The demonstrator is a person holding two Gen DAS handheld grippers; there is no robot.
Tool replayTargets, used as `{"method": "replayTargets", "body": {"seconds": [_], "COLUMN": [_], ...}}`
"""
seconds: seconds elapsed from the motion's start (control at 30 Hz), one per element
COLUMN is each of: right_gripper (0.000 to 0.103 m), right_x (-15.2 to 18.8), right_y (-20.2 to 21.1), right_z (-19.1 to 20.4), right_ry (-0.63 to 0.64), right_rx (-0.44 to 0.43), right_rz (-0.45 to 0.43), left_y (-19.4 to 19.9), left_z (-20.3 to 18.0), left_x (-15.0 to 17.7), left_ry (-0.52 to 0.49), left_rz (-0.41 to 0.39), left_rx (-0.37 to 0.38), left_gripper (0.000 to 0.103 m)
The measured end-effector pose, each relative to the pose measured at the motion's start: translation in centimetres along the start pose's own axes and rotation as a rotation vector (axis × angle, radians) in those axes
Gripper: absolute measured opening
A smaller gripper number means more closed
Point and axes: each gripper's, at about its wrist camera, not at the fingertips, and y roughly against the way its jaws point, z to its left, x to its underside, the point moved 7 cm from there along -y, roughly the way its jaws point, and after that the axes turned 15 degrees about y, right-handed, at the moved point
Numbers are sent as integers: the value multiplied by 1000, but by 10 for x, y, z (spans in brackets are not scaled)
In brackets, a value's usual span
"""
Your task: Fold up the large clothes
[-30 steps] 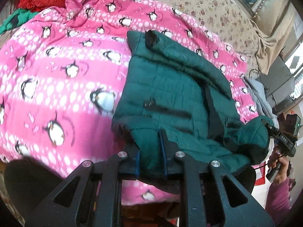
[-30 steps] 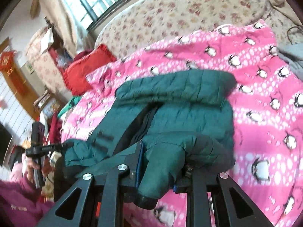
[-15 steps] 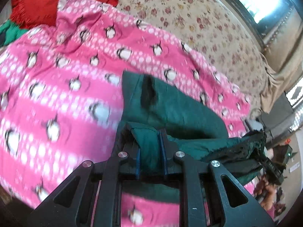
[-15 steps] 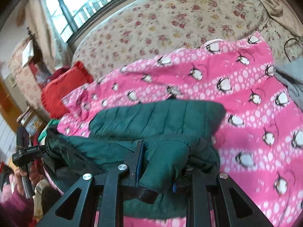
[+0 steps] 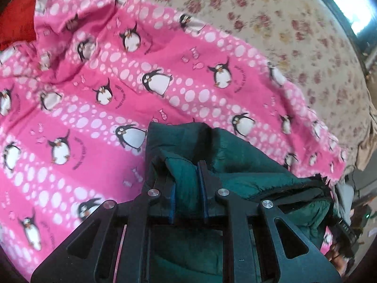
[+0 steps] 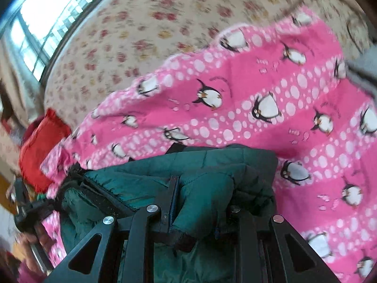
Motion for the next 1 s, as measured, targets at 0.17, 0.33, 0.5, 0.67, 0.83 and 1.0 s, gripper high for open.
{"method": "replayTargets", "body": {"seconds": [0.17,0.33,0.5,0.67,0.83,1.0], "right_gripper": [27,63,85,85,81,78], "right_x": [12,-3,-25,-25,-15,-4], "right_y": [-34,-12,33,25,-22,-86], "right_z": [-23,-25,-11,46,105,116], "right_ry": [-143,-167,-99,135,347,539], "right_rx": [-24,-84,-84,-28,-6,190], "right_rz": [4,-77,-156,-80,10,120], "left_y": [-21,9,41,21,-14,-38], "left_z": [4,-3,-8,-13,-8,-3], "left_x": [-6,-20,-23,-2,16,12], "left_ry": [52,65,32,-30,-111,-140], "left_rz": [43,29,-68,-60,-89,-105], "left_rx": [66,150,146,42,-126,-186], "left_gripper": [23,65,82,82,82,84]}}
